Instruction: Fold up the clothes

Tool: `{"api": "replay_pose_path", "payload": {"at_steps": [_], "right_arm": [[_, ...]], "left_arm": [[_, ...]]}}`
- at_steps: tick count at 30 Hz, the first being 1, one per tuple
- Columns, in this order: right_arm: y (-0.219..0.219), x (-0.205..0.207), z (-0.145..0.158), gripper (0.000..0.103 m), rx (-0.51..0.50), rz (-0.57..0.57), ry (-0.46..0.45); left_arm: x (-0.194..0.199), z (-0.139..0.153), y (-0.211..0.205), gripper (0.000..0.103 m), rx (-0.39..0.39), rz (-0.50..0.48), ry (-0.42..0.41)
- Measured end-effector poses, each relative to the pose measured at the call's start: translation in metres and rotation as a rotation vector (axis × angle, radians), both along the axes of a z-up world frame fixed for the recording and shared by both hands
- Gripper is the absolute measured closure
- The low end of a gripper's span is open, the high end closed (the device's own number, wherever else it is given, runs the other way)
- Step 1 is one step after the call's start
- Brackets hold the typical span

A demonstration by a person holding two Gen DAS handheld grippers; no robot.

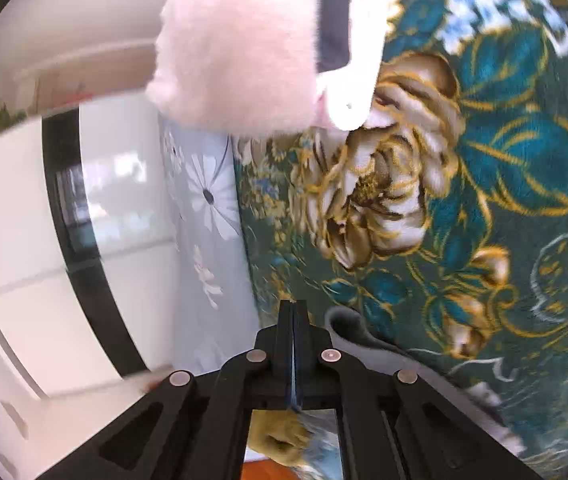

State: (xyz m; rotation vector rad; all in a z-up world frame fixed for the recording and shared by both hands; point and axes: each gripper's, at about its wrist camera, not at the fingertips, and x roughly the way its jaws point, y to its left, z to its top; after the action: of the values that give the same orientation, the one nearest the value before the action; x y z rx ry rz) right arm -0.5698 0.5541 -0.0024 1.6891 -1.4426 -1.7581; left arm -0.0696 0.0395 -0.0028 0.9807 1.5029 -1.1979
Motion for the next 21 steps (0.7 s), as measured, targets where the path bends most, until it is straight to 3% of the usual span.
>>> {"api": "replay_pose_path", "payload": {"at_steps": [7, 10, 11, 12, 14, 18, 21], "right_arm": [[-0.065, 0.005, -0.006, 0.099, 0.131, 0.218, -0.051], [-0.096, 0.000, -0.018, 0.097, 0.218, 0.297, -0.076], [-0.105, -0.002, -0.022, 0.089, 0.269, 0.322, -0.087], [-0.111, -0.004, -0.026, 0.067, 0.316, 0.336, -0.100], [-0.120, -0.007, -0.035, 0.046, 0.391, 0.339, -0.123], [-0.140, -0.021, -0.052, 0.045, 0.482, 0.366, -0.132], [-0.158, -0.033, -0.064, 0.045, 0.501, 0.405, -0.131]], "left_arm": [[0.050, -0.041, -0.067, 0.054, -0.010, 0.394, 0.141], [0.069, -0.063, -0.088, 0.045, -0.007, 0.553, 0.196], [0.072, -0.070, -0.093, 0.044, -0.009, 0.583, 0.206], [0.074, -0.076, -0.099, 0.043, -0.008, 0.594, 0.207], [0.072, -0.087, -0.109, 0.043, -0.003, 0.571, 0.185], [0.067, -0.110, -0.127, 0.043, 0.006, 0.535, 0.149], [0.064, -0.120, -0.129, 0.043, -0.002, 0.574, 0.179]]}}
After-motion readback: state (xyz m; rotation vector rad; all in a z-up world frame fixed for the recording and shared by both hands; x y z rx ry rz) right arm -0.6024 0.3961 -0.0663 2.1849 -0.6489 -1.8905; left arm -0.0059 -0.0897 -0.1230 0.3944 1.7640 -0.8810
